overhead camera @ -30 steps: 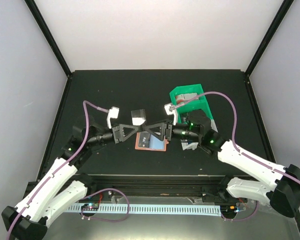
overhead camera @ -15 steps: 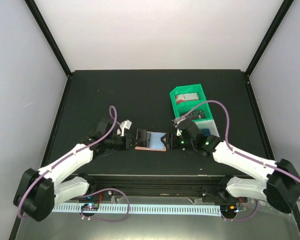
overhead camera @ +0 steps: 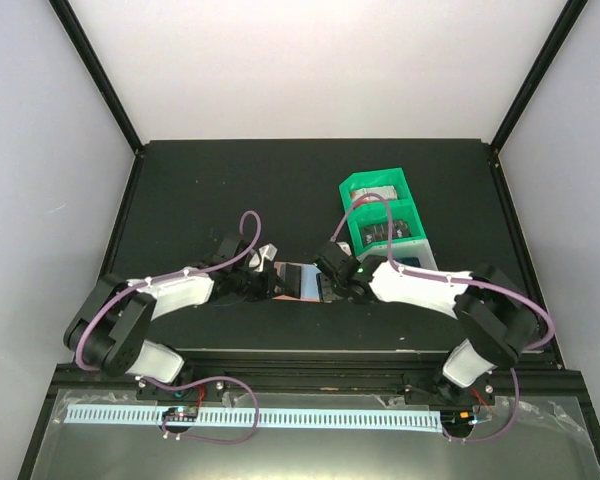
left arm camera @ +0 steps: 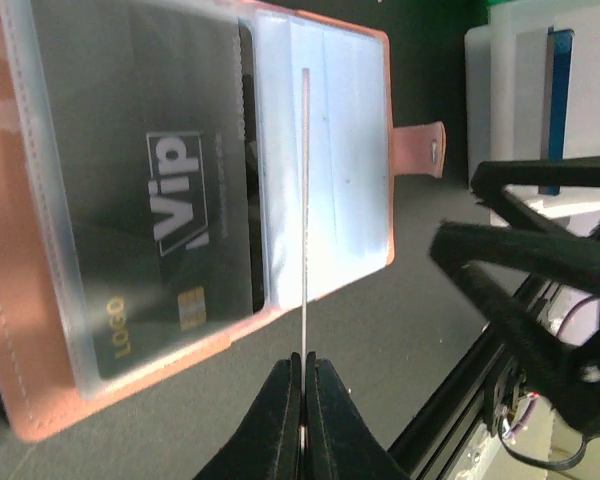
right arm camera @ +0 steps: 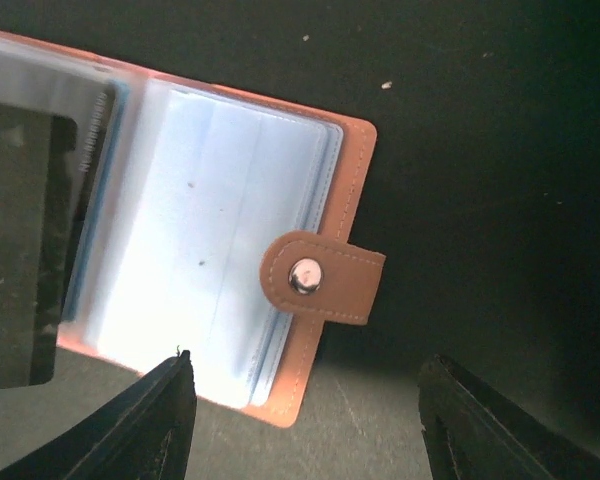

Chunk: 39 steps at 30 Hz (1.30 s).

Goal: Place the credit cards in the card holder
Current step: Insert the credit card into the card holder.

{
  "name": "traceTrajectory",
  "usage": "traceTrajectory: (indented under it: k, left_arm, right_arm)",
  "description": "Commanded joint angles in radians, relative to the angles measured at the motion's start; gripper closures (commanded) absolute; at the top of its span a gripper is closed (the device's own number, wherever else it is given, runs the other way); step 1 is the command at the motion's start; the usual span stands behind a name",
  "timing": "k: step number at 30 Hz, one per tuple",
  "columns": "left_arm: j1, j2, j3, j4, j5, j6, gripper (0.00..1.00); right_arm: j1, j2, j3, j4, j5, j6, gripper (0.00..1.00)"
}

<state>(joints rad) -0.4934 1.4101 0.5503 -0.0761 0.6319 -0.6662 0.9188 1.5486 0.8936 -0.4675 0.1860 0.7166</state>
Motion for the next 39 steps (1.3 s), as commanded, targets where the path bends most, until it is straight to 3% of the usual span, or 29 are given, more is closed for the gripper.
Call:
traceTrajectory:
  k: [1, 11, 27, 39]
  left_arm:
    - [-0.005, 0.059, 0.052, 0.110, 0.033, -0.022, 0.98]
    - [-0.005, 0.176, 0.088, 0.136, 0.035, -0.020, 0.98]
    - [-0.001, 0.155, 0.029, 0.150, -0.038, -0.050, 0.99]
    - [-0.008, 0.215, 0.008, 0.254, 0.050, -0.115, 0.98]
  right_arm:
    - [0.007, 0.079, 0.042, -0.018, 0.038, 0.012, 0.37]
    - [0.008, 0.182, 0.078, -0.004, -0.001, 0.032, 0.39]
    - [0.010, 0.212, 0.068, -0.023, 0.008, 0.096, 0.58]
    - [0.009, 0.171, -0.004, 0.074, -0.038, 0.137, 0.67]
